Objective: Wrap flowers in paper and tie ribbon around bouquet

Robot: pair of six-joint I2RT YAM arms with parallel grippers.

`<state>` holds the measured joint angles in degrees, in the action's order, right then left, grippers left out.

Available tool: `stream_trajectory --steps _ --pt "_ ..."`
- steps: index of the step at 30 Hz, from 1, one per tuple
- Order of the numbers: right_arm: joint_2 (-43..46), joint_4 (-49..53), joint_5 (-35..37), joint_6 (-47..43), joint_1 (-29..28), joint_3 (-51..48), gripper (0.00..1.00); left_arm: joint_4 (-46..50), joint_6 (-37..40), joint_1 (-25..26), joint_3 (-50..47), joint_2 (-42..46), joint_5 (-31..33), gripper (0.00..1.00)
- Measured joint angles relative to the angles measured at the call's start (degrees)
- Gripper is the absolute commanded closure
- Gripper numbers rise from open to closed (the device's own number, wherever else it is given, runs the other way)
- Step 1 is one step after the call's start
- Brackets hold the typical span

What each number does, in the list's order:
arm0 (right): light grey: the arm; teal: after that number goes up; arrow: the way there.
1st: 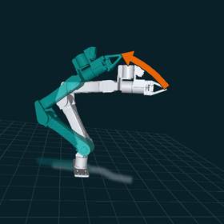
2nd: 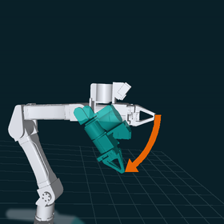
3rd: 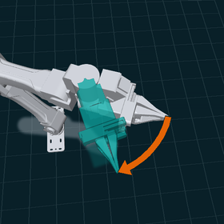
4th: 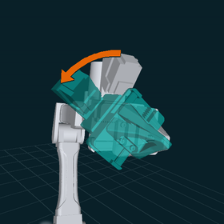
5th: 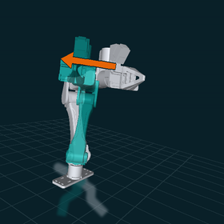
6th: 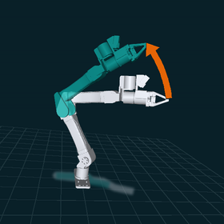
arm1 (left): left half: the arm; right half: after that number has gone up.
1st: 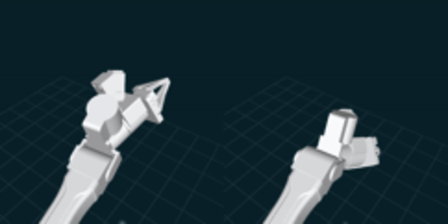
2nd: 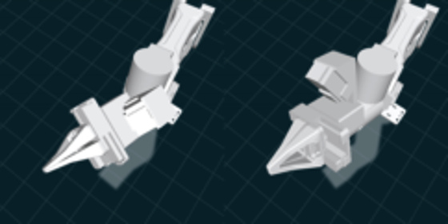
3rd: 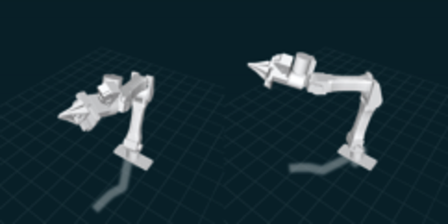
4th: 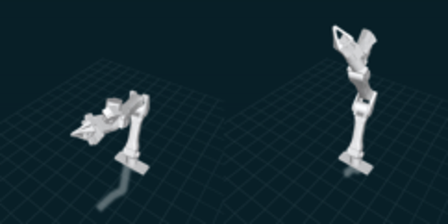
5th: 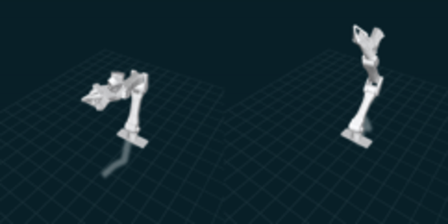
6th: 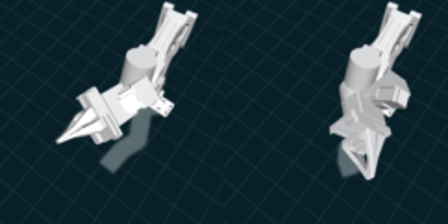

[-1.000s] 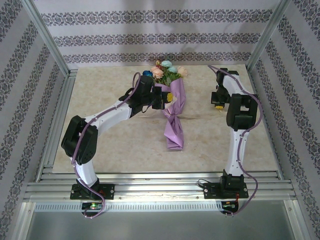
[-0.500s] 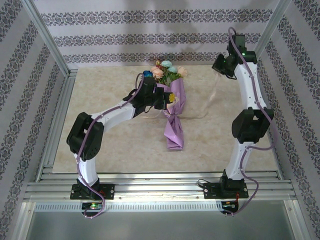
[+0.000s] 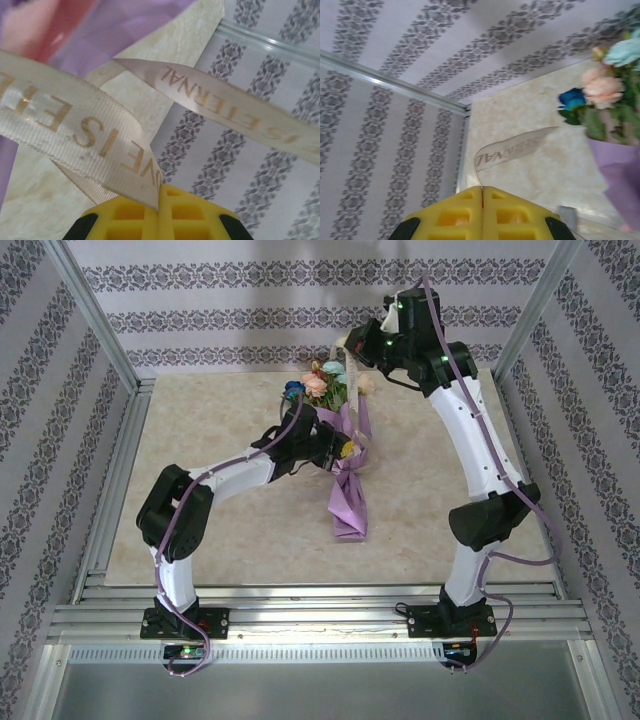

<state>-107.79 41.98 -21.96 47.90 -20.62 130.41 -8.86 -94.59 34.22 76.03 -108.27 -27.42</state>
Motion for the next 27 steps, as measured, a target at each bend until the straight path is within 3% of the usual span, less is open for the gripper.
stream_trajectory --steps 8,15,20,27 --pt "-4.96 -0.94 -0.90 1.75 -4.50 8.70 1.00 -0.37 15.80 3.45 -5.29 0.02 5.53 1.00" --pt "-18.03 -0.74 -8.55 1.46 -5.68 22.32 1.00 -0.92 31.17 7.61 -6.16 0.48 12.46 1.00" --pt "-23.71 1.75 -15.80 -1.46 -10.93 22.71 1.00 -1.03 40.30 9.64 -6.16 0.48 16.20 1.00" --pt "-25.03 6.73 -23.32 -9.57 -18.29 17.27 1.00 -1.05 49.79 11.50 -6.16 -0.26 19.80 1.00"
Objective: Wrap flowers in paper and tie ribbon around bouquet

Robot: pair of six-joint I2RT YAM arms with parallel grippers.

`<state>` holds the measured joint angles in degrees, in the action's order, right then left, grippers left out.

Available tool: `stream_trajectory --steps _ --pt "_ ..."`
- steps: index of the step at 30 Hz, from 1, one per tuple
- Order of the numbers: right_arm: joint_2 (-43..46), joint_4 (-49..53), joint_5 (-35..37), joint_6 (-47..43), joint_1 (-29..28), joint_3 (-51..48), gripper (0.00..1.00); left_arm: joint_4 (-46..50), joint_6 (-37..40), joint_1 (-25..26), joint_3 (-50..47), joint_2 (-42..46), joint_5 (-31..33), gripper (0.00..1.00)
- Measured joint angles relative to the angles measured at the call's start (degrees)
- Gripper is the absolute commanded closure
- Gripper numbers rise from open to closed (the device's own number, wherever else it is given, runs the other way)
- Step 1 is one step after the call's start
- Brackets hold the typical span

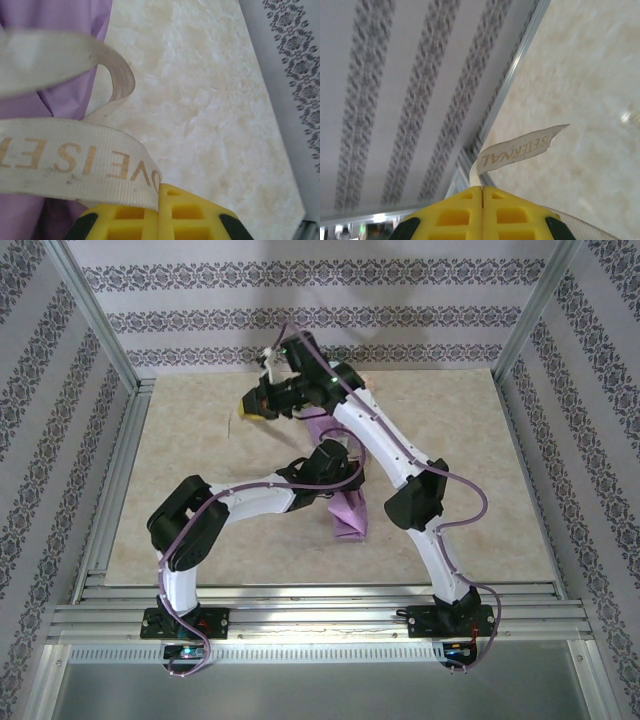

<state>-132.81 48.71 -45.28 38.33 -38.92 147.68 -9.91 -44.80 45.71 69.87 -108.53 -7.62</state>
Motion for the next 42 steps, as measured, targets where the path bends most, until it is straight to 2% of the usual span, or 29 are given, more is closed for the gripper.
stream_trajectory --steps 9,10,14,17,23,27,31,33,36,42 --pt "1.09 15.37 -1.77 -17.03 -4.55 -5.49 1.00 -0.92 7.87 1.49 -0.04 -0.76 2.32 1.00" --pt "1.60 16.68 -1.81 -18.62 -4.68 -7.26 0.95 -1.44 8.20 1.62 -0.24 -0.90 2.32 1.00" --pt "2.16 20.46 -2.21 -22.58 -4.70 -11.32 0.58 -2.21 8.74 1.97 -1.11 -0.96 2.32 1.00" --pt "2.49 21.59 -1.64 -23.71 -4.70 -12.15 0.50 -2.51 8.85 1.95 -1.14 -1.03 2.29 1.00" --pt "6.97 20.96 7.58 -21.53 -2.45 -10.47 0.46 -2.60 8.79 1.95 -1.14 -1.07 1.66 1.00" --pt "8.81 20.33 10.95 -18.95 1.70 -2.93 0.47 -2.60 8.59 1.92 -1.11 -1.07 1.16 1.00" --pt "12.83 19.47 18.73 -16.31 4.50 -1.92 0.57 -2.56 6.80 1.38 -0.96 -0.96 0.11 1.00" --pt "17.55 17.55 23.87 -14.53 4.87 -7.67 0.64 -2.38 4.96 0.42 -0.96 -0.46 -0.85 1.00" --pt "27.78 12.94 32.28 -10.82 5.49 -22.38 0.71 -2.05 0.76 -2.75 -0.96 1.49 -3.06 1.00" --pt "47.01 3.10 43.65 -0.24 9.62 -51.01 0.78 -2.38 -10.34 -11.21 -0.96 6.21 -10.47 1.00"
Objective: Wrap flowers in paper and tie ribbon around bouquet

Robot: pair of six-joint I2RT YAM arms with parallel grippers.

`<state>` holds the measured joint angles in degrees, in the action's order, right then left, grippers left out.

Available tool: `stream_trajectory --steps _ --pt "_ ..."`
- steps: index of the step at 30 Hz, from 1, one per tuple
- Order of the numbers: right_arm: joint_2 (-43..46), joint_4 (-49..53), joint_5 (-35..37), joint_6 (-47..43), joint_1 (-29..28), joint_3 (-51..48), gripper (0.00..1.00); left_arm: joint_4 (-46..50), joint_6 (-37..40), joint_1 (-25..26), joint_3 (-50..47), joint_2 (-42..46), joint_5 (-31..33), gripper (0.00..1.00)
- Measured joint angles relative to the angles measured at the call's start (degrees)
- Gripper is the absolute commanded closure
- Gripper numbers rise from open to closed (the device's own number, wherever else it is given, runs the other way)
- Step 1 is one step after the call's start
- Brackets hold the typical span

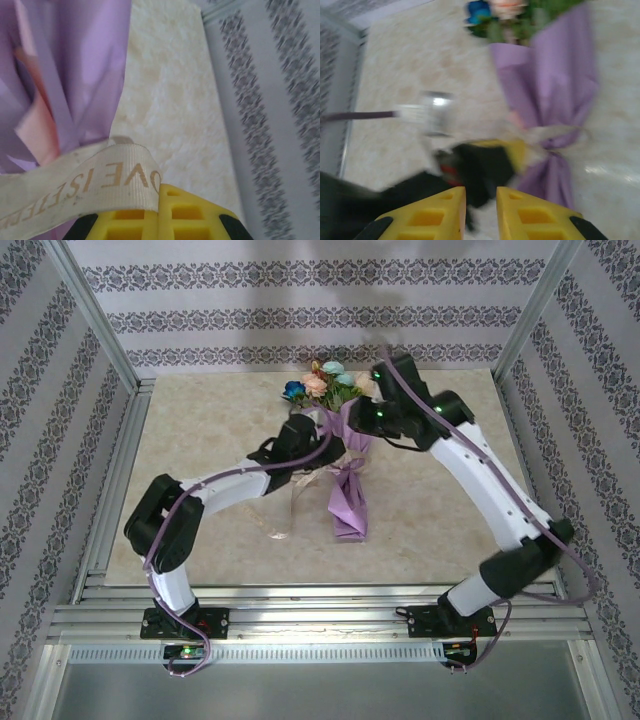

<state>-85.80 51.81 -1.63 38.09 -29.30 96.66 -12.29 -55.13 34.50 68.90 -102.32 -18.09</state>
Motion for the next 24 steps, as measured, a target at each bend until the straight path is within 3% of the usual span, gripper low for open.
stream_trajectory --steps 5,9,12,16,19,24 --pt "4.94 -3.58 3.32 6.95 -0.33 -10.88 0.82 -0.17 -9.31 -4.90 -0.13 0.28 -6.54 1.00" --pt "3.48 -6.10 4.24 11.15 -5.55 -16.11 0.78 -0.17 -14.75 -7.17 -0.11 0.07 -11.15 1.00" --pt "0.04 -9.33 5.38 14.43 -11.72 -18.43 0.64 -0.17 -18.56 -8.87 0.11 -1.27 -15.10 1.00" --pt "-6.73 -15.67 6.19 20.46 -17.79 -20.46 0.56 0.09 -22.05 -11.37 1.40 -4.42 -19.15 1.00" --pt "-12.26 -19.34 8.22 24.96 -20.31 -20.44 0.50 -0.17 -25.33 -13.25 1.86 -6.23 -21.97 1.00" --pt "-20.06 -23.50 11.78 32.02 -22.21 -19.93 0.47 -0.59 -30.88 -15.96 3.48 -9.79 -26.14 1.00"
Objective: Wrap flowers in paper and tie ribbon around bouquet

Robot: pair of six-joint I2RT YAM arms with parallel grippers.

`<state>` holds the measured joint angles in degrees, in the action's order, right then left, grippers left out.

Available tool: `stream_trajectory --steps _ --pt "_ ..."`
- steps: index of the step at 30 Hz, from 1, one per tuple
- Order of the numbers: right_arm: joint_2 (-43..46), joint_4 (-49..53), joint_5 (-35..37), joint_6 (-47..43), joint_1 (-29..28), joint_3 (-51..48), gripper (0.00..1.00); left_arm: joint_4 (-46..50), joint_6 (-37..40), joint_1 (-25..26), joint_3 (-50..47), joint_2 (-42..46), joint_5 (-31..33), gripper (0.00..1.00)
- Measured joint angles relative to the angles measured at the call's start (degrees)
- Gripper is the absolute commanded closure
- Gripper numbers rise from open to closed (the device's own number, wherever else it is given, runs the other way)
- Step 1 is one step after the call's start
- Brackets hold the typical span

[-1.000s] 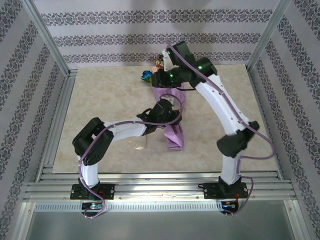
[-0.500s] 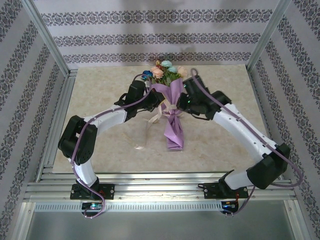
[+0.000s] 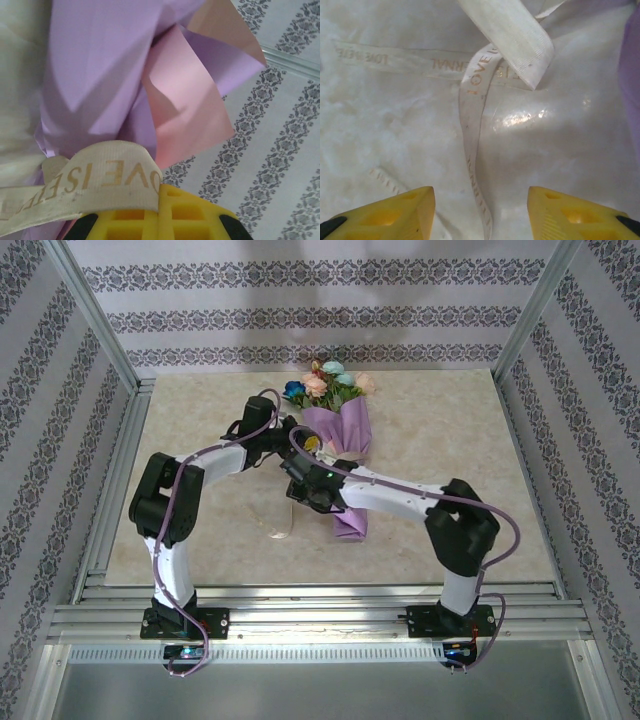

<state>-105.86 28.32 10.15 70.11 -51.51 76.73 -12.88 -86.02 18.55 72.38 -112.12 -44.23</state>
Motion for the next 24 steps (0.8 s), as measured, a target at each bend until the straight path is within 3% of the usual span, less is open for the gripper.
stream_trajectory --steps 11,13,17,24 --pt "-14.21 -5.03 4.76 4.59 -0.04 6.86 0.49 -2.84 -9.20 -2.40 1.75 -3.96 -3.87 1.00" --pt "-15.96 -4.20 5.35 4.61 -0.07 8.33 0.56 -2.99 -9.84 -2.60 2.27 -4.44 -4.02 1.00" --pt "-17.46 -4.68 5.40 4.35 -0.13 10.78 0.97 -3.06 -10.78 -2.93 2.62 -4.96 -4.04 1.00" --pt "-17.03 -4.31 5.18 1.40 -0.15 10.64 1.00 -3.06 -11.10 -2.97 2.69 -5.38 -4.07 1.00"
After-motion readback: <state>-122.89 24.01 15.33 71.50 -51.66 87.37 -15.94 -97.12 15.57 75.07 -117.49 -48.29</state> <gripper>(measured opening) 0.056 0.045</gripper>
